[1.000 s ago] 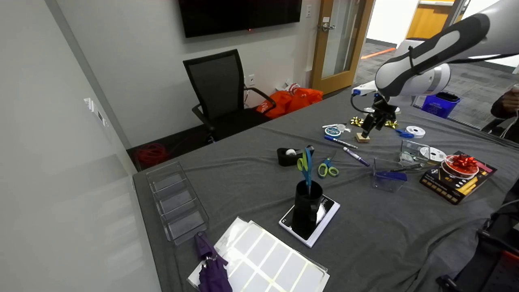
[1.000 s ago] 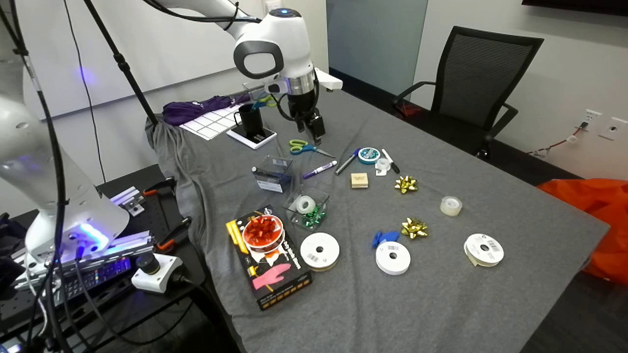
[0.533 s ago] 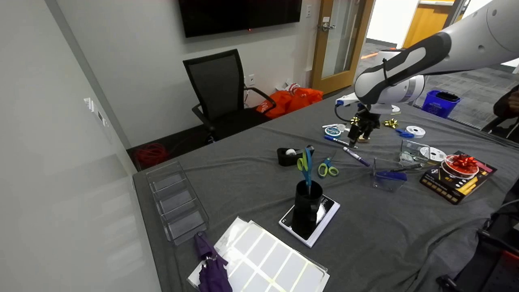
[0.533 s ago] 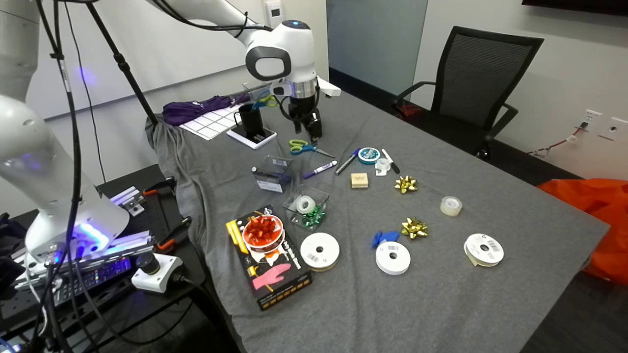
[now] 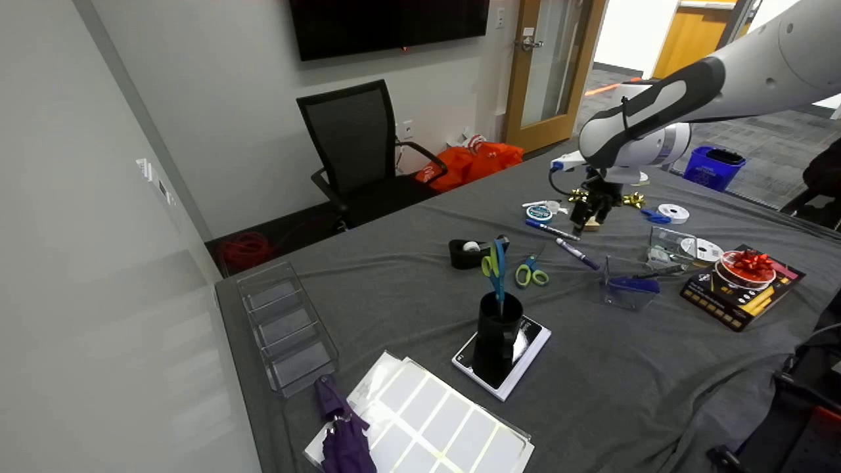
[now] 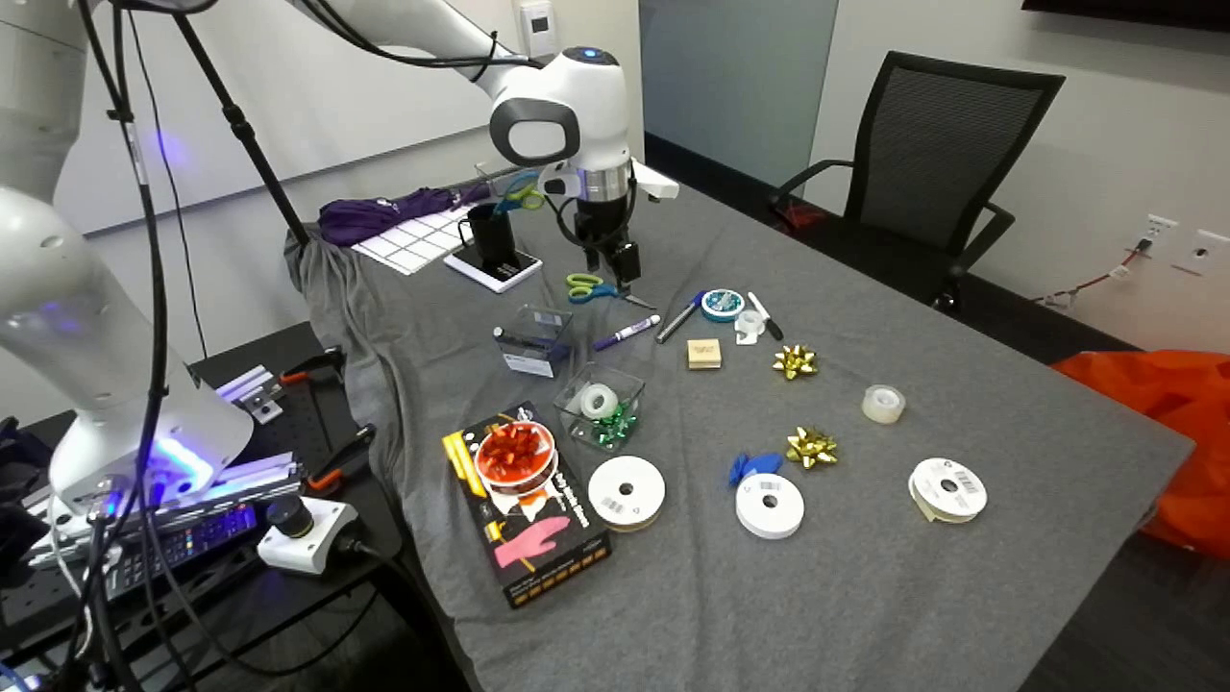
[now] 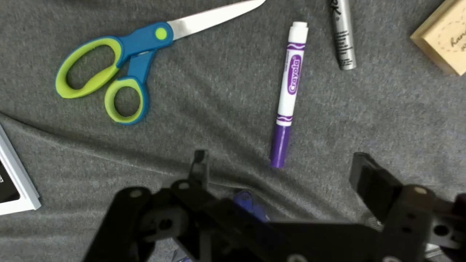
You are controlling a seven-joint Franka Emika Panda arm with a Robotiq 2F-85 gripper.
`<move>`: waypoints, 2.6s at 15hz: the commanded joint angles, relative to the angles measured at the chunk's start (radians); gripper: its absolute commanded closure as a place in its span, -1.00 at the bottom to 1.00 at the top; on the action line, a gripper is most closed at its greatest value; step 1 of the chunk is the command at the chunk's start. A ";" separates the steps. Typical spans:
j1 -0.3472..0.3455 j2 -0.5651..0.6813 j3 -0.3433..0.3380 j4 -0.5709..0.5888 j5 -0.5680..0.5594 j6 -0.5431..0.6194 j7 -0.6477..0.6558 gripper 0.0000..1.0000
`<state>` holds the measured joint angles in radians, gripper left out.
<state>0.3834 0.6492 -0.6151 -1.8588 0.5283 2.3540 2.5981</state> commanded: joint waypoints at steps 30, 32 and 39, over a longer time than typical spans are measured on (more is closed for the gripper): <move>-0.442 0.053 0.487 -0.121 -0.057 0.551 -0.098 -1.00; -0.442 0.059 0.492 -0.124 -0.055 0.569 -0.097 -1.00; -0.441 0.090 0.501 -0.116 -0.048 0.607 -0.084 -0.86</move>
<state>-0.0390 0.7257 -0.1380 -1.9717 0.4695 2.9177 2.5159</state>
